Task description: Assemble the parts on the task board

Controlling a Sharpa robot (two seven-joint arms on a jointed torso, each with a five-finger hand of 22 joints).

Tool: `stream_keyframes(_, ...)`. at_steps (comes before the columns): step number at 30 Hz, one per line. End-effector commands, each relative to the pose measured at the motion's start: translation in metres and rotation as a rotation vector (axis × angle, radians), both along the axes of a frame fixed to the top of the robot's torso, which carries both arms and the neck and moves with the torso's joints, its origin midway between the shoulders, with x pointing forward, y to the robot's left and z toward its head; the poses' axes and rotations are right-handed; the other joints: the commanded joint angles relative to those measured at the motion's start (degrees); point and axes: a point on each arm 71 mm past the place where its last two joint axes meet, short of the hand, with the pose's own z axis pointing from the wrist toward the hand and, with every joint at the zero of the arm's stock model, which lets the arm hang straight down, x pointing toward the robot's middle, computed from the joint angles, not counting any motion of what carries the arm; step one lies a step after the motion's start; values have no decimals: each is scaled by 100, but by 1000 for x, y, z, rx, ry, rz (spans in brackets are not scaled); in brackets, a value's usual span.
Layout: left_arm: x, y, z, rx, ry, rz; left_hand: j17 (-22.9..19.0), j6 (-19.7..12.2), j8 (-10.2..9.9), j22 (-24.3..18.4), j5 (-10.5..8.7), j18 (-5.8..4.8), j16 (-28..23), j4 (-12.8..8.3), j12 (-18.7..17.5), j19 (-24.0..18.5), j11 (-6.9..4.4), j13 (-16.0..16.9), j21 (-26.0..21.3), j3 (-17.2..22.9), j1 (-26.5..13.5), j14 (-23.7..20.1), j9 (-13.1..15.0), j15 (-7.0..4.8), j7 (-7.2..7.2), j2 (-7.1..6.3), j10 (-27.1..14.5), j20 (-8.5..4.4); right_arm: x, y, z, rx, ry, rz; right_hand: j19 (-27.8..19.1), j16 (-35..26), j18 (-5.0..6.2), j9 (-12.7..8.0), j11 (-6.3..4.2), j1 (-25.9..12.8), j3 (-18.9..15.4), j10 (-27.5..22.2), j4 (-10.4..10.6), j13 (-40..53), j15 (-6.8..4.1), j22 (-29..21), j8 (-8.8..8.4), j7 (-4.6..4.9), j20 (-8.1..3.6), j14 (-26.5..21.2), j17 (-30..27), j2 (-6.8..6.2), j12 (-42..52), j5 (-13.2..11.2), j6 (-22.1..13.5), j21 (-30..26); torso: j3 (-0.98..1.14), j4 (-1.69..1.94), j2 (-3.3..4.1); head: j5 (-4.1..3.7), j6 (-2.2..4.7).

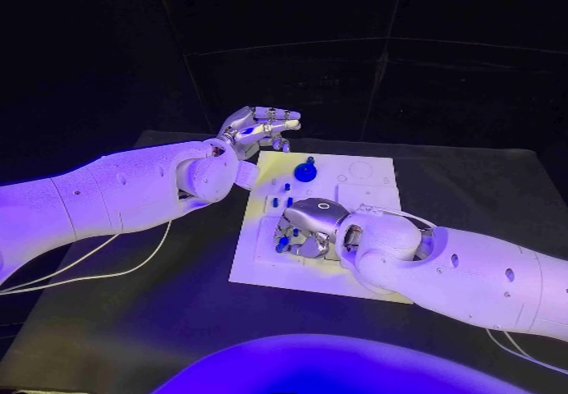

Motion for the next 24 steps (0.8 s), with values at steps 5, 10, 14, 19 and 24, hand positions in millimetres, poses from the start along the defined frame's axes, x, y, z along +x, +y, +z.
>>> stream_keyframes(5,0,-1,2,-10,-8,-7,-12,-43,38,-9,19,32,4,-22,42,-45,2,9,-26,-31,29,-48,-5,-8,11,17,-57,9,0,2,-2,-44,-12,0,11,14,-35,7,20,-9,45,14,-4,2,-37,-5,36,9,-8,262,-14,-25,-26,30,19,19,-4,-2,-4,12,-15)
stream_keyframes(10,0,-2,2,-10,-8,-8,-12,-43,38,-9,19,32,4,-22,42,-45,2,9,-26,-31,29,-48,-5,-8,11,17,-57,9,1,2,-3,-49,-32,-9,10,10,-36,7,22,-14,52,14,-4,2,-36,-1,34,11,-7,260,-19,-22,-31,32,17,22,-1,4,-3,23,-20)
stream_keyframes(14,0,-1,2,-10,-8,-8,-12,-43,38,-9,19,32,4,-22,42,-45,2,9,-26,-31,29,-48,-5,-8,11,17,-57,9,2,3,-3,-56,-46,-16,9,10,-36,6,22,-16,55,15,-5,2,-35,-7,33,12,-6,260,-20,-20,-33,33,17,18,-4,1,-5,27,-22)
stream_keyframes(19,0,-2,2,-11,-7,-10,-12,-43,38,-9,19,32,4,-22,42,-45,2,9,-26,-31,29,-48,-5,-8,11,17,-57,9,2,6,-4,-71,-56,-16,9,8,-37,6,23,-18,59,15,-5,2,-35,-1,33,12,-6,259,-24,-19,-35,34,16,22,-5,-9,-1,31,-25)
stream_keyframes(24,0,-3,2,-11,-6,-12,-12,-43,38,-9,19,32,4,-22,42,-45,2,9,-26,-31,29,-48,-5,-8,11,17,-57,9,3,9,-5,-83,-63,-14,9,8,-37,6,23,-18,59,15,-5,2,-35,-1,33,12,-6,259,-24,-19,-35,34,16,22,-3,-4,0,19,-46)
